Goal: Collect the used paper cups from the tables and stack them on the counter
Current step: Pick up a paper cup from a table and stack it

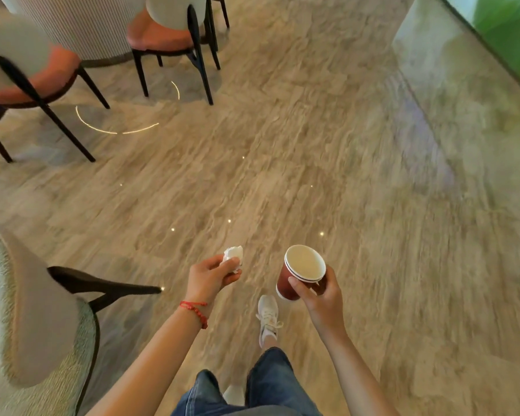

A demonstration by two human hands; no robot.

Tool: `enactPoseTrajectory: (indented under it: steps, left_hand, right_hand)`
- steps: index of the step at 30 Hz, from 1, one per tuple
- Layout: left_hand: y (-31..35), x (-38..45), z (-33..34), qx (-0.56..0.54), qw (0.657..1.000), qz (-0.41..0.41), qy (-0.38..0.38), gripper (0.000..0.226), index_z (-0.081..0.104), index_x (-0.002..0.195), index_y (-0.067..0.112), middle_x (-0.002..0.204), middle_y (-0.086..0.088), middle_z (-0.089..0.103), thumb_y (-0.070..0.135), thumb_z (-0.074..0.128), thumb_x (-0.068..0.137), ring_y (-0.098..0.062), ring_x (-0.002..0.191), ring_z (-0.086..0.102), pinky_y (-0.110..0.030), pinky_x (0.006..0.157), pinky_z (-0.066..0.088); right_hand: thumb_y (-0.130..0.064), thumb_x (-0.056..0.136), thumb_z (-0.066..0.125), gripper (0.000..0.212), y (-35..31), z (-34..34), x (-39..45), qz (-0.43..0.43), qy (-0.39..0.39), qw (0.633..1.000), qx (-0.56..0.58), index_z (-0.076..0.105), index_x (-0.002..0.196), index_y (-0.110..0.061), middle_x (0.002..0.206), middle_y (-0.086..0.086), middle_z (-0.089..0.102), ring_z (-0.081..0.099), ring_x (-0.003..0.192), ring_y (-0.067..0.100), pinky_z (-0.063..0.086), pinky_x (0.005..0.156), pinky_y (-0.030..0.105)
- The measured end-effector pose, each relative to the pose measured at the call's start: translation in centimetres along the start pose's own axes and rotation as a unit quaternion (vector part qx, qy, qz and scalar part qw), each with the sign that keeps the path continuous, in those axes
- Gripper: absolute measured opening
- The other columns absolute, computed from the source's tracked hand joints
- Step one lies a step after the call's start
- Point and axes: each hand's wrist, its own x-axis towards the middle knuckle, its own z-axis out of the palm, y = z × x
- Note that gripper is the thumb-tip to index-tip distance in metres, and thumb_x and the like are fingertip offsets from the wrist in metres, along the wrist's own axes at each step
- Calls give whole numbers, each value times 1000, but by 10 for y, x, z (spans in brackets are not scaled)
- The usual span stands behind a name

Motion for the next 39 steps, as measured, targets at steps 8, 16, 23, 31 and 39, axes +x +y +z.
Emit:
enactPoseTrajectory:
  steps: [8, 16, 23, 31, 39]
  left_hand:
    - [77, 101, 59, -49, 998, 5, 32, 3, 68, 80, 2, 71, -6, 70, 3, 66, 80, -11, 63, 69, -17, 57, 54]
    - [137, 184, 63, -79, 993, 11, 84, 5, 68, 75, 3, 74, -10, 67, 4, 66, 80, -12, 62, 69, -18, 56, 54]
    - [203, 269, 31, -113, 987, 11, 117, 5, 67, 76, 3, 71, -9, 67, 0, 66, 80, -16, 65, 66, -18, 57, 55]
    - [268, 338, -33, -165, 966, 34, 197, 9, 67, 74, 7, 77, -11, 66, 1, 65, 80, -15, 64, 65, -17, 55, 54]
    - [311, 381, -95, -265, 914, 60, 302, 10, 64, 91, -6, 79, -12, 63, -2, 61, 82, -19, 72, 61, -16, 56, 54]
  right_hand:
    - [-38, 59, 82, 56, -57, 5, 162, -7, -45, 999, -2, 56, 109, -37, 109, -11, 65, 63, 99, 2, 51, 78, 19]
    - [-36, 60, 80, 58, -94, 58, 268, -3, -106, 994, -21, 56, 113, -32, 110, -9, 65, 63, 101, 4, 52, 83, 24]
    - [-34, 58, 82, 61, -130, 160, 359, -12, -154, 988, -22, 58, 113, -27, 108, -8, 67, 64, 98, 5, 51, 79, 16]
    - [-33, 59, 82, 56, -181, 288, 432, -41, -260, 964, -41, 58, 110, -31, 105, -11, 68, 64, 98, 3, 52, 83, 20]
    - [-15, 66, 85, 52, -213, 409, 480, -70, -408, 907, -77, 56, 106, -30, 105, -8, 66, 63, 96, 0, 51, 82, 20]
